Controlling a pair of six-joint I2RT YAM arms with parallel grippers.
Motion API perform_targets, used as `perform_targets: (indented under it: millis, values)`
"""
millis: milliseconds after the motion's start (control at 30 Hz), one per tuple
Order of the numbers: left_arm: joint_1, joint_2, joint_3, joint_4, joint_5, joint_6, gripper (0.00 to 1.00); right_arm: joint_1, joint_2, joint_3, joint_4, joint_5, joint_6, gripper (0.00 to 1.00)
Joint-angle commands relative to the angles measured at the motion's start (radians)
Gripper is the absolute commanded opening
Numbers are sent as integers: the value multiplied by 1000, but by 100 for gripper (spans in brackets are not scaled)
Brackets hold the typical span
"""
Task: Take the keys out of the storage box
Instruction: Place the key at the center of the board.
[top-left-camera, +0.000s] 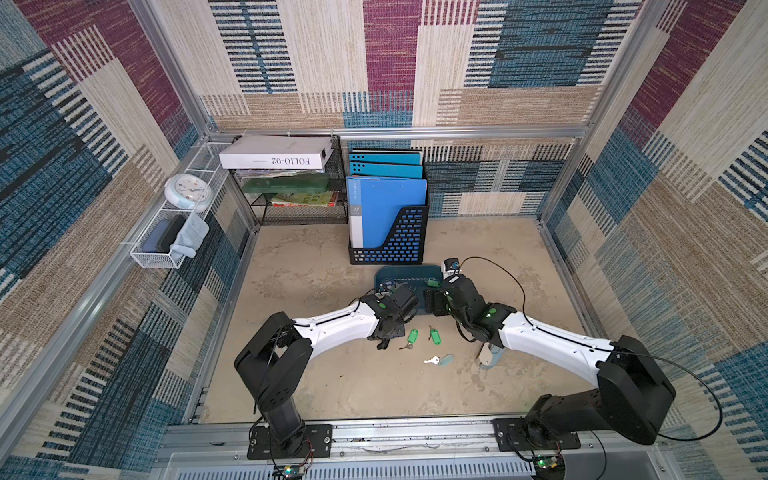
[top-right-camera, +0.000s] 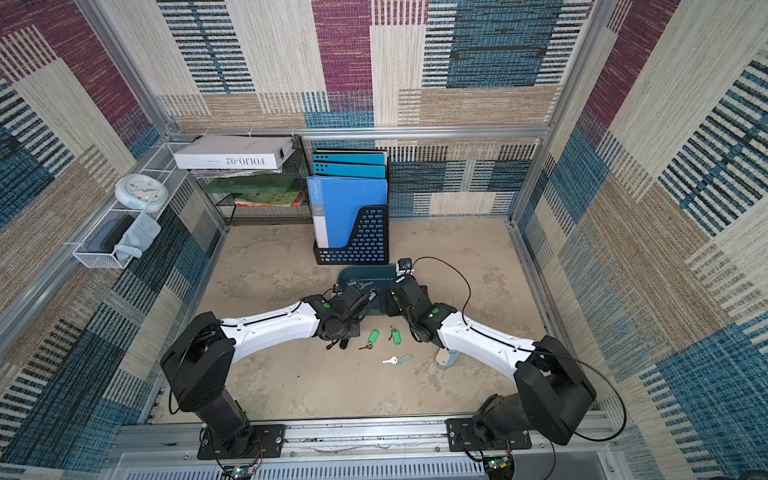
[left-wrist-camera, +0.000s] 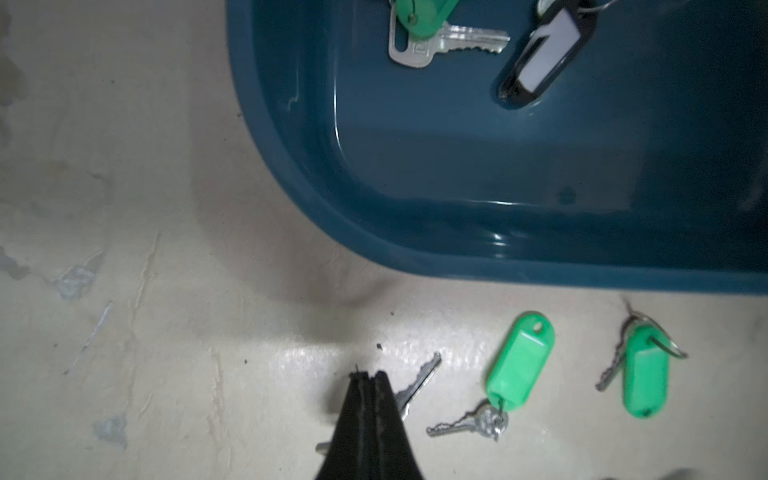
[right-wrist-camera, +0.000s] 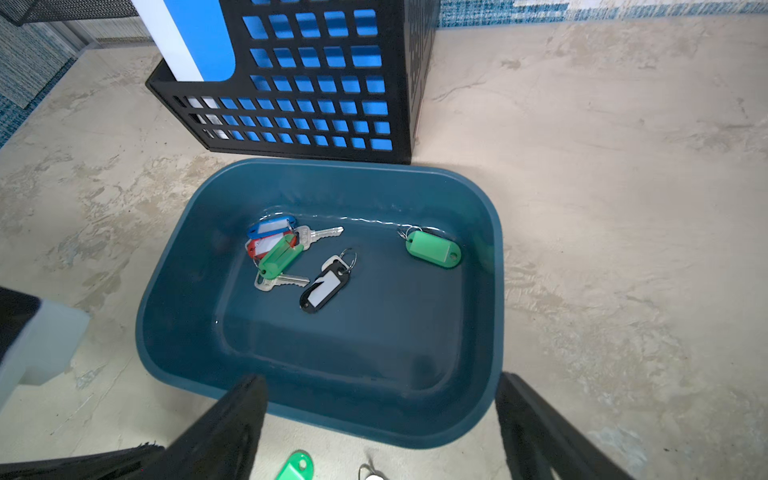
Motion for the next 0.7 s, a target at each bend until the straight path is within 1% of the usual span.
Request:
perform_targets:
  millis: [0, 100, 200, 300, 367, 400, 467, 567, 667]
  values:
    - [-1, 32, 19, 1, 16, -15, 5, 1, 3, 5, -16, 15, -1, 91]
    - [0, 52, 24, 2, 27, -20, 5, 1, 5, -1, -15, 19, 0, 91]
    - [-1, 61, 34, -15, 27, -22, 8, 0, 15, 2, -18, 17, -2, 92]
    - [0, 59, 33, -38, 7, -25, 18, 1, 23, 5, -17, 15, -5, 91]
    - [-1, 43, 34, -55, -15, -25, 32, 1, 29, 6, -10, 1, -10, 91]
    - [-1, 36, 34, -60, -23, -22, 37, 1, 32, 9, -10, -4, -11, 91]
    - [-1, -1, 30, -60, -37, -11, 40, 1, 42, 19, -11, -20, -18, 90]
    - [0, -71, 28, -84, -69, 4, 44, 1, 59, 35, -15, -24, -23, 85]
    - [-1, -189, 19, -106, -118, 32, 57, 0, 88, 53, -13, -24, -29, 80]
